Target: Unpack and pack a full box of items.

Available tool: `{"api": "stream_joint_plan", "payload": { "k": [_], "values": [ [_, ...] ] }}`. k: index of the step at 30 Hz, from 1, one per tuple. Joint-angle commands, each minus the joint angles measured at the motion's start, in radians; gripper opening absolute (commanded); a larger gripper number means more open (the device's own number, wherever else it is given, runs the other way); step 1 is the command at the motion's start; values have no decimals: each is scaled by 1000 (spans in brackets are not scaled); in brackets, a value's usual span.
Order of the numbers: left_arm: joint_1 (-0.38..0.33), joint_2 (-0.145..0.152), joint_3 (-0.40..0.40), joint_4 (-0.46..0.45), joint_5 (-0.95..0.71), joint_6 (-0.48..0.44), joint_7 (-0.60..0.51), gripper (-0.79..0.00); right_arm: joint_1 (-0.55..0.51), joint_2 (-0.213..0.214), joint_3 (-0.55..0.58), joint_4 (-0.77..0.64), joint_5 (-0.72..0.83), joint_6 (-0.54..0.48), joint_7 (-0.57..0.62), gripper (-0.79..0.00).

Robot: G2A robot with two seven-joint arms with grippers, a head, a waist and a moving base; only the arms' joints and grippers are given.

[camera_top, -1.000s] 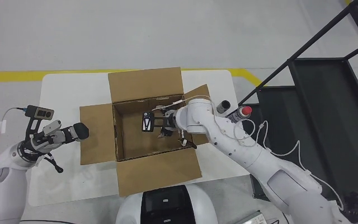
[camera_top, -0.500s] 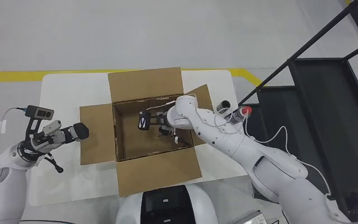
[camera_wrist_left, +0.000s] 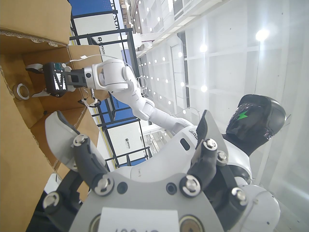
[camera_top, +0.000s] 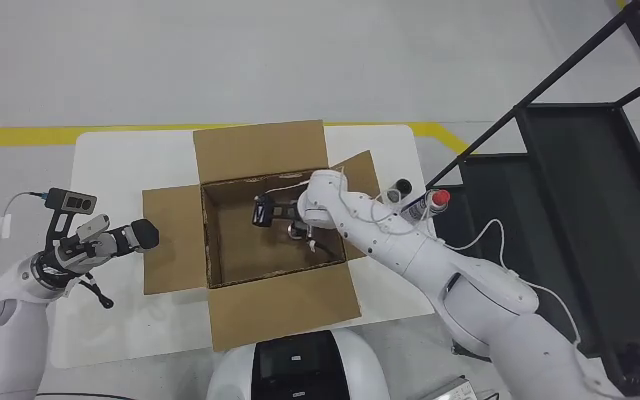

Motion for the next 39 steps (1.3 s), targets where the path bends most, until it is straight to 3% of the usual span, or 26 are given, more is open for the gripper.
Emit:
{"api": "stream_joint_plan", "payload": {
  "k": [1,3,11,14,17,25,31,32,34,39],
  "values": [
    [0,0,0,0,0,0,0,0,2,-8,-6,18,-4,-1,-11,-348],
    [0,0,0,0,0,0,0,0,5,-15,-11,37,-11,-1,-20,-376],
    [0,0,0,0,0,0,0,0,16,-42,-24,107,-32,5,-49,-351],
    [0,0,0,0,0,0,0,0,19,-51,-25,131,-33,4,-62,-372],
    [0,0,0,0,0,0,0,0,22,-60,-27,158,-33,-6,-73,-443],
    [0,0,0,0,0,0,0,0,36,-83,-27,229,-32,-28,-100,-462],
    [0,0,0,0,0,0,0,0,46,-100,-32,271,-39,-44,-112,-576],
    [0,0,0,0,0,0,0,0,48,-103,-32,277,-39,-45,-115,-616],
    [0,0,0,0,0,0,0,0,51,-109,-33,287,-41,-49,-119,-785],
    [0,0,0,0,0,0,0,0,61,-121,-31,300,-44,-57,-133,-785]
  ]
}}
